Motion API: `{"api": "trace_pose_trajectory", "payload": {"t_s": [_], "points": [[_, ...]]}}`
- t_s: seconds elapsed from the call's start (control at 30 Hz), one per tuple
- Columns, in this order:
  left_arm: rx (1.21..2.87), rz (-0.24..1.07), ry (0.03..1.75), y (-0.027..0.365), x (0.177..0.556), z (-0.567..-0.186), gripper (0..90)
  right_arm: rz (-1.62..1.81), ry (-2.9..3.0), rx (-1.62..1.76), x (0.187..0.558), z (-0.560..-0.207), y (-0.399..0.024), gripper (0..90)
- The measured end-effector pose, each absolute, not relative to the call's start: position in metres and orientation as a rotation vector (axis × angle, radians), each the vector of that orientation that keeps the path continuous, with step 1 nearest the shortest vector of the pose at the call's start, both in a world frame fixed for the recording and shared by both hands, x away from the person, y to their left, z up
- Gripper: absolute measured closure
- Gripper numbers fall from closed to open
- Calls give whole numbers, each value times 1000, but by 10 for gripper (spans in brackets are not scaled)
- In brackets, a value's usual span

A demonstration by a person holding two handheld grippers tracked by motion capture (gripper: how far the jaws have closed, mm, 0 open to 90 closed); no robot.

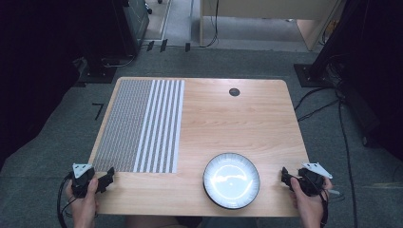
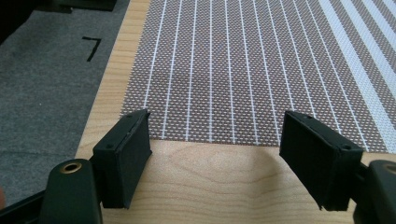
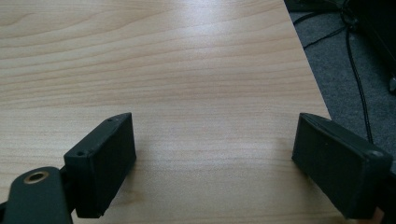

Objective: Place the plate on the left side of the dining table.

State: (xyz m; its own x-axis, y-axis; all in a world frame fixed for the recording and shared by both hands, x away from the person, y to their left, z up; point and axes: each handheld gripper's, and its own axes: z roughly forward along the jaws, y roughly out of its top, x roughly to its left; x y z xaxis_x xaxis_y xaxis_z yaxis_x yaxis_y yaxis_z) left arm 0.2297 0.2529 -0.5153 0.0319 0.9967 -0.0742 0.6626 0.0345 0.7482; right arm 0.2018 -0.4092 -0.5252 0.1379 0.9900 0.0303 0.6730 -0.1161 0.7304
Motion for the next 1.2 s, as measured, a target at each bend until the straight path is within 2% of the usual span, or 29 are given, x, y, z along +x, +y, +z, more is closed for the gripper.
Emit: {"api": "trace_pose_trajectory", "payload": {"t_s": [0.3, 0.83, 1.2], "points": [[1694, 735, 1688, 249, 229, -513, 257, 739, 1574, 1865, 201, -525, -410, 142], [1670, 728, 1684, 244, 226, -507, 232, 802, 1538, 1822, 193, -512, -399, 144], [1699, 705, 1628, 224, 222, -503, 232, 856, 1528, 1799, 190, -503, -386, 145]]}}
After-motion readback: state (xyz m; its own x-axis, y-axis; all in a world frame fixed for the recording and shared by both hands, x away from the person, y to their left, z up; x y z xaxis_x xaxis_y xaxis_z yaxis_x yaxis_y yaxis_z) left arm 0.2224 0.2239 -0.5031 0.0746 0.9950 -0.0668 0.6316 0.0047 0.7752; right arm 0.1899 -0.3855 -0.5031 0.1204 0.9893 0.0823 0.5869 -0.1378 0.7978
